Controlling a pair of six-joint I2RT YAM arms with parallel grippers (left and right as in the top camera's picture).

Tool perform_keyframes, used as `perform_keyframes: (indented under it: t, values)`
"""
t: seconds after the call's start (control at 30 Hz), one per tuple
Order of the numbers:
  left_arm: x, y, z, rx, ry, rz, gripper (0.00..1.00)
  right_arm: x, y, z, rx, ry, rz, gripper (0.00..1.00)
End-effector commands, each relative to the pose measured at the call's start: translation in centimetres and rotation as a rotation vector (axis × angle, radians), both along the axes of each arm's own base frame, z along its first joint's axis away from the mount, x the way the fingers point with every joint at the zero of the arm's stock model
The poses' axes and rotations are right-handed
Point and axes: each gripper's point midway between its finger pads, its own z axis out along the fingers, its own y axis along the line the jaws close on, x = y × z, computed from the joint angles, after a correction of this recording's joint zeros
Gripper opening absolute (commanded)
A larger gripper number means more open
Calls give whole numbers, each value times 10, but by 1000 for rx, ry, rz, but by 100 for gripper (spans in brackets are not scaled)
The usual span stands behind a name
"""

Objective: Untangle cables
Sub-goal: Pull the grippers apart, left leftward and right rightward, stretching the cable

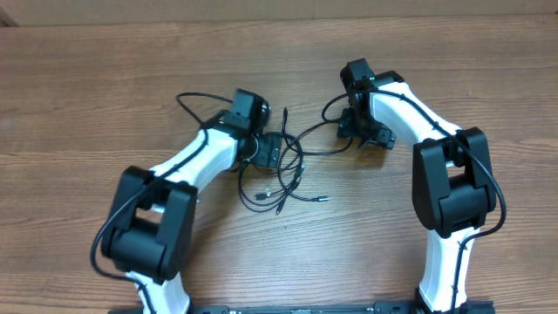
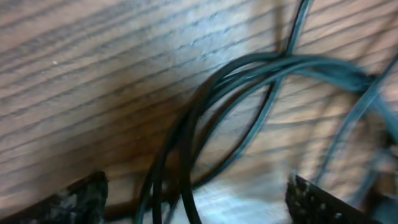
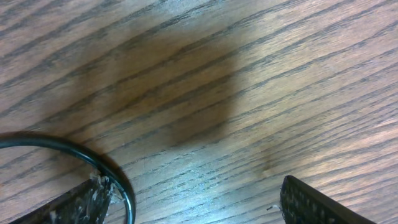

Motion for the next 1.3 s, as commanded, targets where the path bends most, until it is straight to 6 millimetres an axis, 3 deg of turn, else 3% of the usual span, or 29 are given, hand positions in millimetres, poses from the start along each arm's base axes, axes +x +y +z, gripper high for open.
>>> perform_keyframes:
  t: [0.0, 0.07, 0.2, 0.33, 0.47, 0.6, 0.73, 0.93, 1.27]
  values:
    - [1, 20, -29, 171, 15, -114, 93, -53, 1, -65, -19, 228, 24, 87]
    - [3, 41, -35, 268, 16, -79, 95, -53, 1, -65, -19, 228, 24, 87]
    - [7, 86, -25, 440, 19, 62, 100, -53, 0, -65, -19, 229, 23, 87]
    - [7, 120, -13, 445, 77, 211, 100, -53, 0, -64, -20, 229, 23, 87]
    - [8, 150, -14, 386, 111, 344, 100, -53, -5, -63, -49, 226, 25, 87]
    - [5, 153, -23, 117, 201, 404, 100, -52, -22, -59, -144, 221, 33, 88]
    - [5, 158, -22, -40, 235, 448, 100, -54, -43, -54, -214, 236, 19, 88]
    - [4, 171, -22, -75, 245, 489, 99, -61, -77, -50, -225, 281, -68, 89]
    - [4, 171, -22, -79, 247, 506, 99, -75, -138, -48, -193, 345, -252, 92]
